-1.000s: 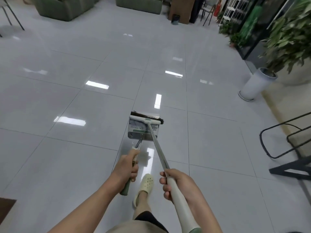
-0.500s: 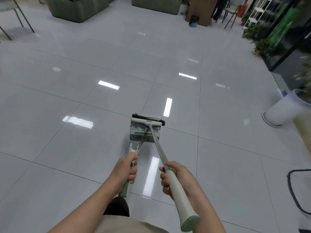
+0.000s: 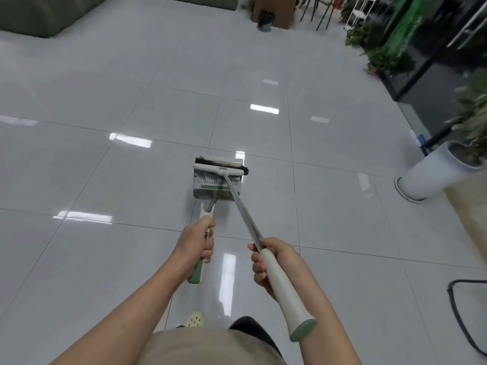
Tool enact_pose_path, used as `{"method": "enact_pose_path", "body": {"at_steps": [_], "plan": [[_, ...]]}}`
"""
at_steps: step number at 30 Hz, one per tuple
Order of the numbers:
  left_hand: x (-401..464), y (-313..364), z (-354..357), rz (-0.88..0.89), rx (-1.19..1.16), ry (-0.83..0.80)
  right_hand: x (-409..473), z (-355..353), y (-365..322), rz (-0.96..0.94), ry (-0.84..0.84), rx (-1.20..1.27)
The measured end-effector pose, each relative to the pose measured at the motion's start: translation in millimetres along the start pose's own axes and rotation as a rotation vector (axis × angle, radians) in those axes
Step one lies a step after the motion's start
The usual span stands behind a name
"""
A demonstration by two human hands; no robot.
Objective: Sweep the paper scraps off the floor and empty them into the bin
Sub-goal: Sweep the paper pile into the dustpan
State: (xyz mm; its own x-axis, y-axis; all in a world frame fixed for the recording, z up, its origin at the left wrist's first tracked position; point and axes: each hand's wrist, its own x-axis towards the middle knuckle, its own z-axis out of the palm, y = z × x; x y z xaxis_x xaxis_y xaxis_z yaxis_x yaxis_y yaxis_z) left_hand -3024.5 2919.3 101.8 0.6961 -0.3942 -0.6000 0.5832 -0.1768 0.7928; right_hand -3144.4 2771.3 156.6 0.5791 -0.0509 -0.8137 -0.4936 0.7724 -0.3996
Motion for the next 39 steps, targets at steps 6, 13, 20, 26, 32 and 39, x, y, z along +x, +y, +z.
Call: {"method": "enact_pose_path", "body": {"at_steps": [6,13,20,26,32,39], "plan": [[129,98,45,0.013,0.011,-0.062,67,8,-135,0.075,-0.06,0.271],[303,196,128,-0.042,-0.067,-0.056,174,-14,-322,0.188,-0.106,0.382],[441,314,192,-0.1,-0.17,0.01,249,-6,-540,0.248,-0.116,0.305],[566,401,224,-0.085,-0.154,0.031,339,10,-683,0.25,-0.208,0.365],[734,507,243,-0.086,-0.133,-0.013,458,55,-821,0.222,-0.135,0.315],[914,660,287,-0.1,-0.072,-0.067,553,115,-1018,0.178,-0.095,0.42]]}}
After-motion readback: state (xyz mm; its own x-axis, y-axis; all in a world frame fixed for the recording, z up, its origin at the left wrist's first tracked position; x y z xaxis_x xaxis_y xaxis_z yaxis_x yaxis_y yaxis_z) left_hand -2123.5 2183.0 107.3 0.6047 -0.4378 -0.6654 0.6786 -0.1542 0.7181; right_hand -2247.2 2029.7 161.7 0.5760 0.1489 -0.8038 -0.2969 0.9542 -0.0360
